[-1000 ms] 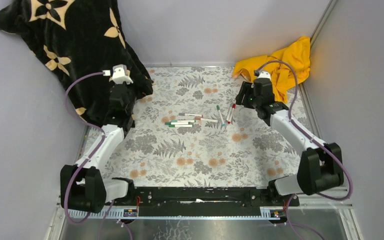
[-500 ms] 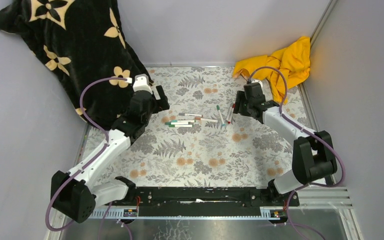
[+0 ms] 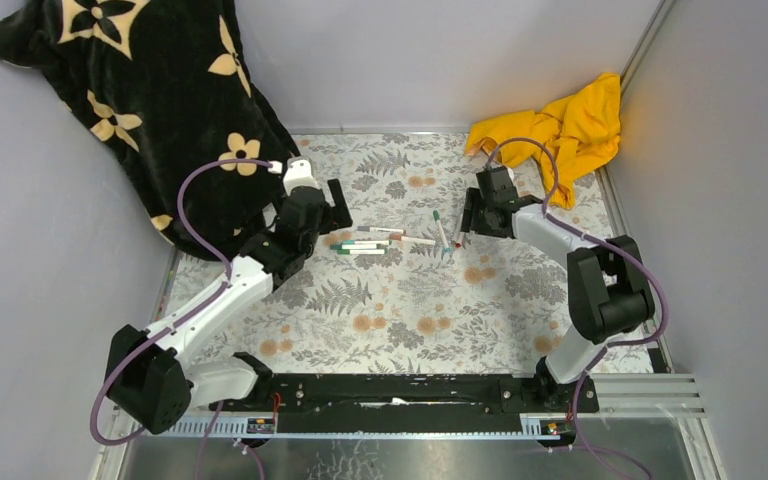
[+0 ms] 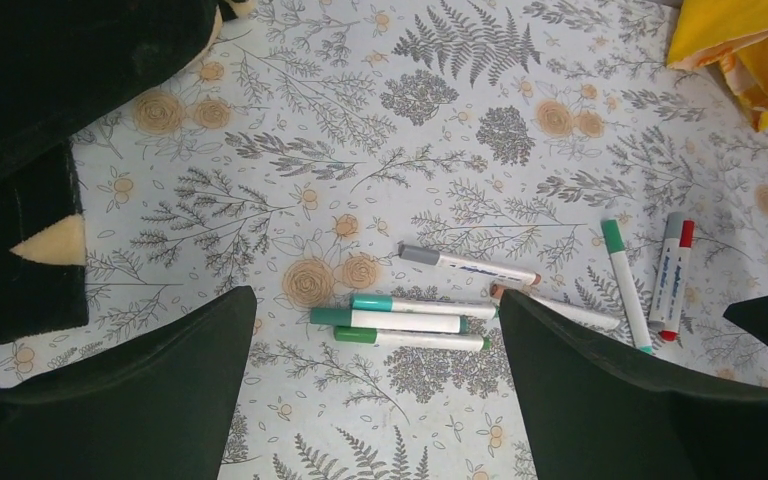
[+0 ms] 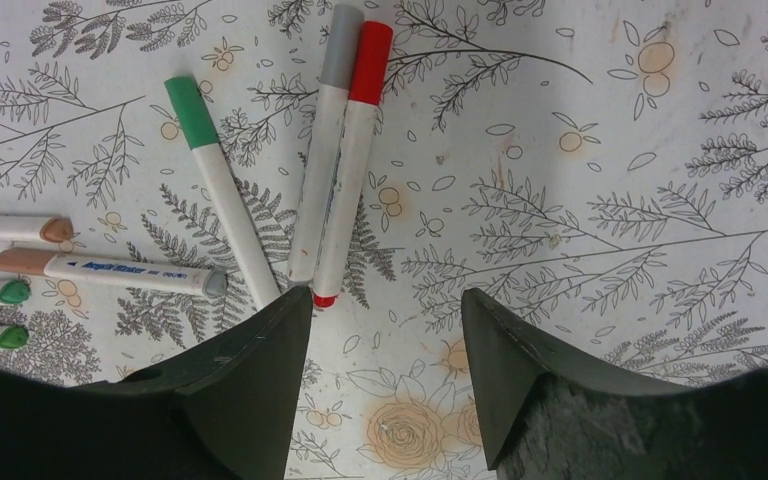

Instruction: Open the pen caps

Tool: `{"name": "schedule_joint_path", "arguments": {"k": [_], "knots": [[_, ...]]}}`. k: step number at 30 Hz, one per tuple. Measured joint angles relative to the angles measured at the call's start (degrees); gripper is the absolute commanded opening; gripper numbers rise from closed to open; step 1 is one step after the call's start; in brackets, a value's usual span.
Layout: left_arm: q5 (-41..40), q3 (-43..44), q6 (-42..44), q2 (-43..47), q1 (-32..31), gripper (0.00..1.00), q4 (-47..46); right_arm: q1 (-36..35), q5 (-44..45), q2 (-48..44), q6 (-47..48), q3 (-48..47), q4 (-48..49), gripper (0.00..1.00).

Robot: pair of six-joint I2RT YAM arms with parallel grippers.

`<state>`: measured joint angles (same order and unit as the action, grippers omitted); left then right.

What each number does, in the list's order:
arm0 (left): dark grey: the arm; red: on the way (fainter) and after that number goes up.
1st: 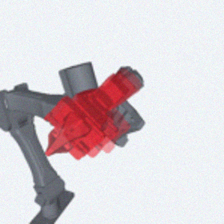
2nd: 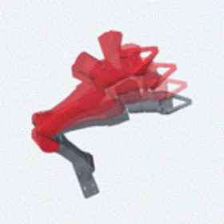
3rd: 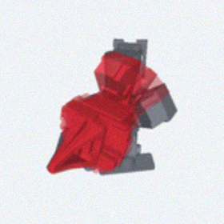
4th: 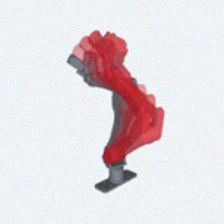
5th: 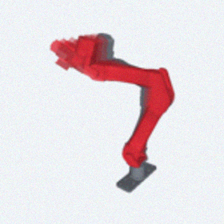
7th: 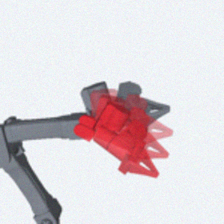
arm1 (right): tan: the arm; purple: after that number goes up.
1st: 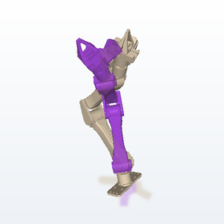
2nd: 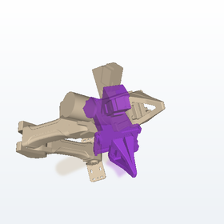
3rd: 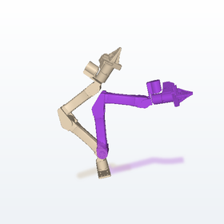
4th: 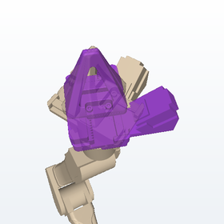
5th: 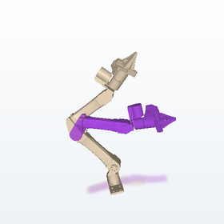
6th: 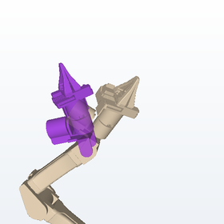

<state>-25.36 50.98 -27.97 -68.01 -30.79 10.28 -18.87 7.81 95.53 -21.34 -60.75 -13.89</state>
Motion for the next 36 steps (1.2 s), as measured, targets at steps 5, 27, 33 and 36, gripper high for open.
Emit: {"name": "schedule_joint_path", "arguments": {"k": [5, 27, 33, 36], "knots": [[-0.8, 0.0, 0.0, -1.7, -0.3, 0.99, -0.7, 0.0, 0.0, 2.8, 0.3, -2.4, -0.2, 0.63], [-1.5, 0.0, 0.3, -2.3, -0.4, 0.99, -9.2, -1.4, 1.8, 10.4, 0.6, -7.9, -1.7, 0.60], [-1.5, 0.0, 0.5, -1.7, -0.4, 0.99, -10.4, -1.4, 2.7, 10.4, 0.6, -7.9, -2.1, 0.59], [-1.5, -0.2, 0.5, -1.7, -0.4, 0.98, -10.9, -1.4, 3.1, 10.5, 0.6, -8.0, -2.2, 0.58]]}}
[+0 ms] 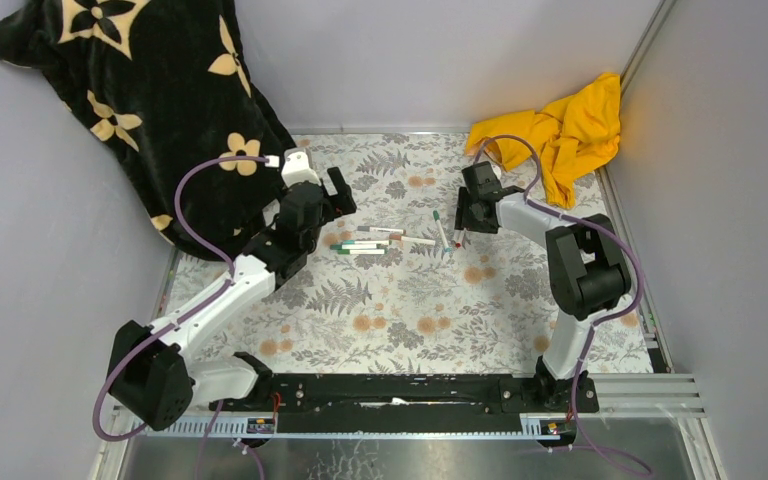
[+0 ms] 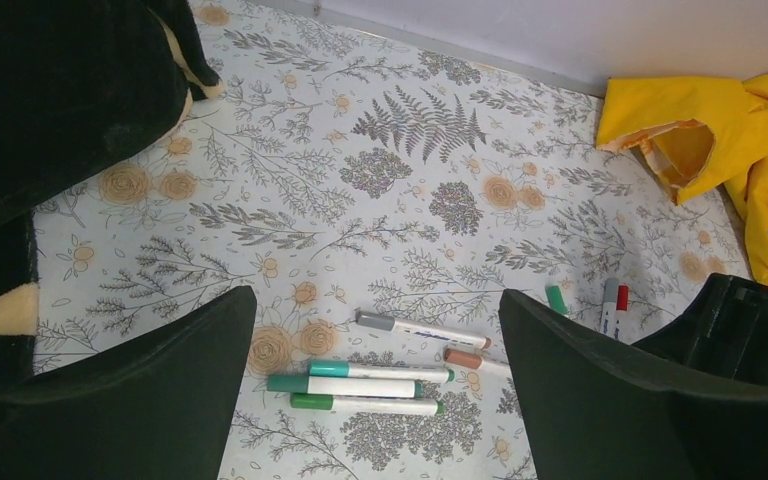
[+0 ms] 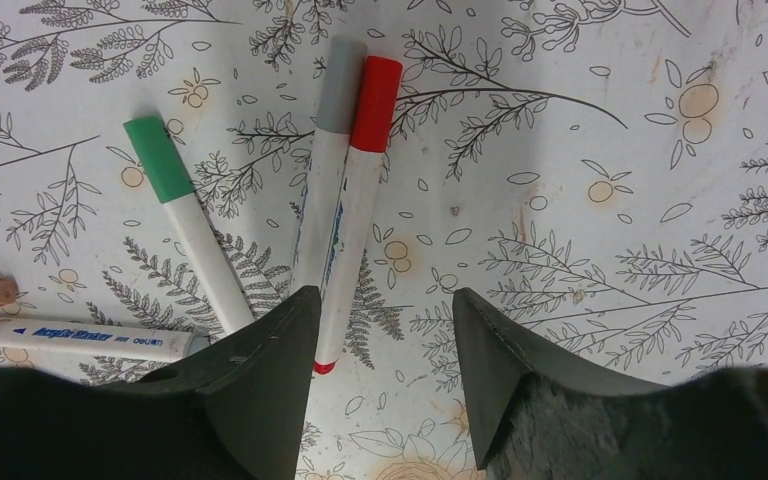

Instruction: Open the pen caps

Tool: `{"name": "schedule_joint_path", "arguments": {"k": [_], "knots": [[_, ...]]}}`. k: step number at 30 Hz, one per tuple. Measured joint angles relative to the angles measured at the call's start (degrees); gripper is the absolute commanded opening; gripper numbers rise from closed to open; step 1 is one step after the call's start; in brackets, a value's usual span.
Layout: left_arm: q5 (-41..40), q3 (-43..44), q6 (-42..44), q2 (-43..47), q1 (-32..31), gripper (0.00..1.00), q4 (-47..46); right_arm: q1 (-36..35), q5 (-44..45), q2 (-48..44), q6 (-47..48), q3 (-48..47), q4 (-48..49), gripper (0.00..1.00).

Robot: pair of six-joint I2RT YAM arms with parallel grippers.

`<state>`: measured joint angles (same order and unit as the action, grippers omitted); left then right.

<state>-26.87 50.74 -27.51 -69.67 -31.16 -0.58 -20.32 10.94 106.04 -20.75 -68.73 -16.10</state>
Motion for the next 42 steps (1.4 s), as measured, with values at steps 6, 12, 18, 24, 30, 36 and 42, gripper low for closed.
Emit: {"name": "schedule_joint_path", "arguments": {"k": [6, 12, 18, 24, 30, 36, 42], "knots": [[0.0, -0.9, 0.0, 0.0, 0.0, 0.99, -0.4, 0.0, 0.0, 2.5, 0.0, -1.5, -0.3, 0.56], [-0.1, -1.0, 0.0, 0.0, 0.0, 0.99, -1.3, -0.3, 0.0, 5.1, 0.1, -3.4, -1.4, 0.51], [-0.3, -1.0, 0.0, 0.0, 0.0, 0.99, -1.3, -1.0, -0.1, 5.8, 0.3, -4.0, -1.8, 0.36], [-0.5, -1.1, -0.6, 0.0, 0.0, 0.98, -1.2, -1.0, -0.1, 5.8, 0.5, -3.6, -1.4, 0.13], [-0.5, -1.2, -7.3, -0.3, 0.0, 0.98, -0.4, -1.1, -0.4, 4.2, 1.0, -1.3, 0.3, 0.00], [4.4, -4.2, -10.8, -0.5, 0.0, 0.98, -1.3, -1.2, -1.9, 1.0, 2.5, 2.3, 0.2, 0.00], [14.7, -3.5, -14.4, -4.1, 0.0, 0.98, -2.7, -1.8, -4.7, -5.3, 5.4, 4.1, -1.3, 0.00]]}}
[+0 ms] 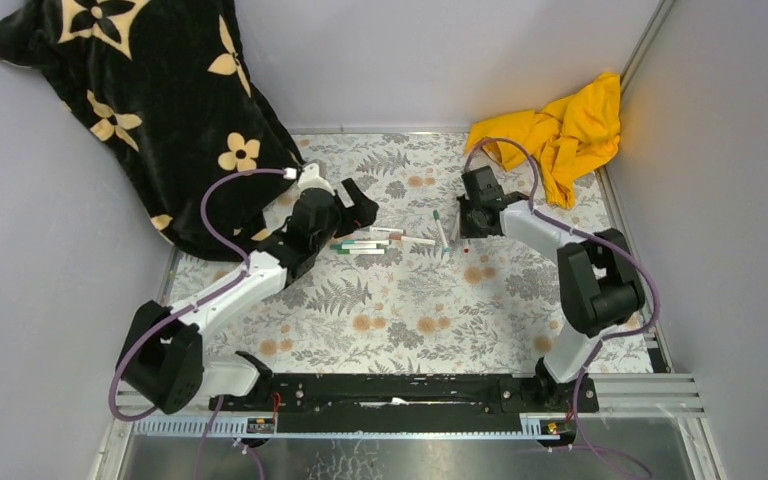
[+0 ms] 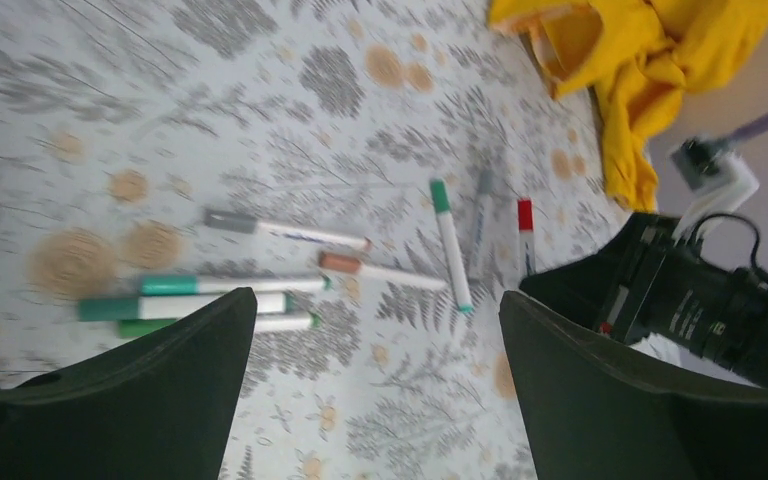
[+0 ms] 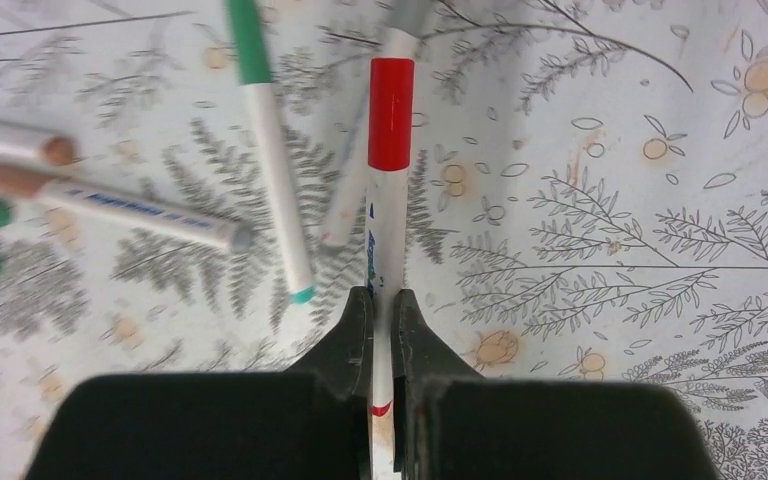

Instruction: Open the pen caps

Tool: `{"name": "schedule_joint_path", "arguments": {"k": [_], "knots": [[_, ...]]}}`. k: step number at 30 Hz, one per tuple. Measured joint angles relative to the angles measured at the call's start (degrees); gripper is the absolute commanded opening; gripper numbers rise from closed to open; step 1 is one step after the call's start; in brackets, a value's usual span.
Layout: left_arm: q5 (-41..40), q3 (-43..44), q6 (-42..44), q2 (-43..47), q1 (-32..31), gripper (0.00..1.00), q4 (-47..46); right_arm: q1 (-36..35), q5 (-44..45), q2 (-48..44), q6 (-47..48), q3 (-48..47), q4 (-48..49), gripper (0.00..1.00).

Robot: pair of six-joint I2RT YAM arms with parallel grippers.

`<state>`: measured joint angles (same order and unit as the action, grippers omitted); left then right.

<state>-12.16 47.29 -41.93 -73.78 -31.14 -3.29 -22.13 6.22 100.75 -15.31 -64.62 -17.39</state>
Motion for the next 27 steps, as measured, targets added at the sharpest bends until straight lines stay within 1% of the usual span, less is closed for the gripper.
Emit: {"name": "schedule_joint_path", "arguments": {"k": [7, 11, 18, 22, 27], "knots": [[13.8, 2.1, -9.4, -5.9, 0.0, 0.98, -3.9, -1.9, -6.6, -7.8, 3.1, 0.0, 0.0, 0.00], [19.1, 3.6, -14.1, -8.7, 0.0, 0.98, -7.0, -3.4, -10.5, -9.3, 3.7, 0.0, 0.0, 0.00], [24.9, 5.9, -19.7, -13.7, 0.0, 0.99, -11.5, -8.4, -14.4, -9.5, 4.0, 0.0, -0.2, 0.00], [27.5, 6.6, -21.7, -16.4, 0.0, 0.99, -12.1, -10.3, -15.2, -10.1, 3.9, -0.1, -0.1, 0.00], [29.0, 6.6, -23.0, -17.2, 0.0, 0.97, -12.1, -11.6, -15.4, -11.0, 3.7, -1.1, -0.1, 0.00]]}}
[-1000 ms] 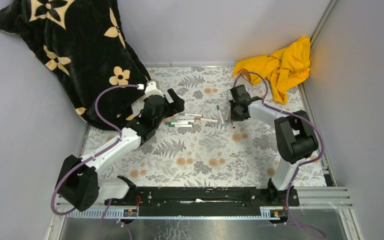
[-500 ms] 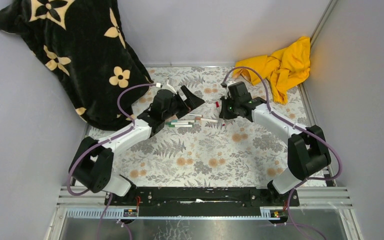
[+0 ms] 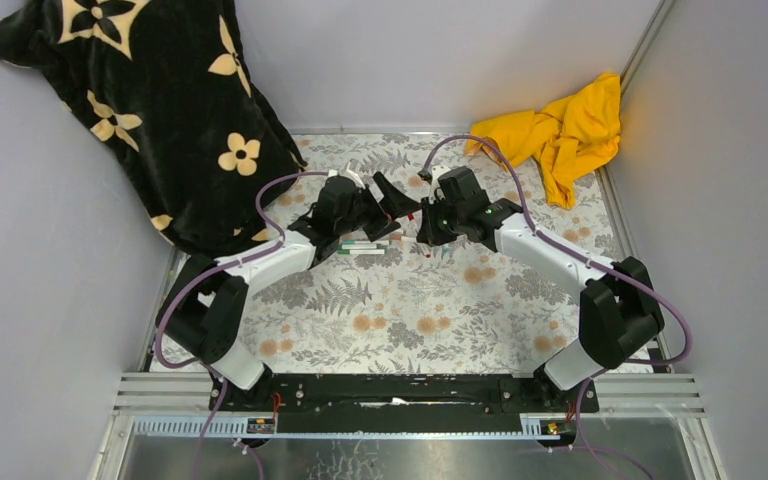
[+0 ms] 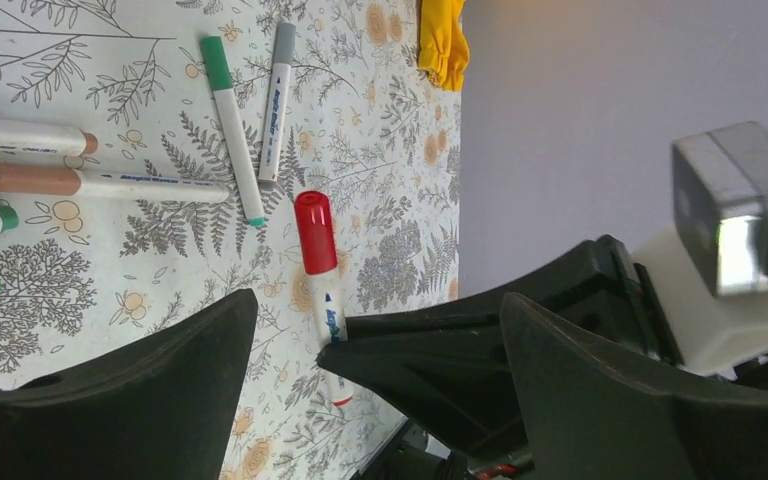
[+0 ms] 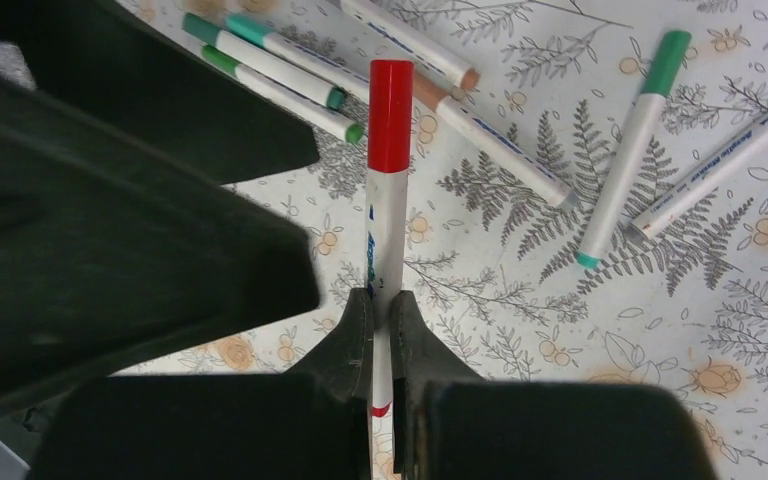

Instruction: Open the pen caps

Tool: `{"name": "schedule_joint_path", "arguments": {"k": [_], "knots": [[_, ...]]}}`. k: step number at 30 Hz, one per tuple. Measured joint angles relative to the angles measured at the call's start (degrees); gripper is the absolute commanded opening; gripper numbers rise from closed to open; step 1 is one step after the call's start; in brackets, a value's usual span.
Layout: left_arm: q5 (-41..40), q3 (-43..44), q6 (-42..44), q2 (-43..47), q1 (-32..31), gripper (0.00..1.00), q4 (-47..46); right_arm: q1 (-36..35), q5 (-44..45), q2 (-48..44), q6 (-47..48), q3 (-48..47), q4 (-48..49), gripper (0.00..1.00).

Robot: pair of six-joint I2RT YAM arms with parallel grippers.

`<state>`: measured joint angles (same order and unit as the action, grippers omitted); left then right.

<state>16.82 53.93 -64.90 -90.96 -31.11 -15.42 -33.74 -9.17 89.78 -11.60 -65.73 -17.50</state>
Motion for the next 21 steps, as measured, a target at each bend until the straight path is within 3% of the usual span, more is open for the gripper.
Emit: {"name": "schedule_joint_path", "arguments": {"k": [13, 18, 21], "knots": [[0.6, 0.8, -1.2, -2.0, 0.0, 0.69, 0.0, -3.1, -0.6, -1.1, -0.5, -1.8, 0.0, 0.00], [-0.1, 1.7, -0.9, -2.0, 0.0, 0.52, 0.3, -3.2, -0.6, -1.5, -0.4, -1.8, -0.1, 0.00], [-0.3, 1.7, -0.6, -2.0, 0.0, 0.48, 0.4, -3.2, -0.5, -1.9, -0.4, -1.8, -0.1, 0.00]]}}
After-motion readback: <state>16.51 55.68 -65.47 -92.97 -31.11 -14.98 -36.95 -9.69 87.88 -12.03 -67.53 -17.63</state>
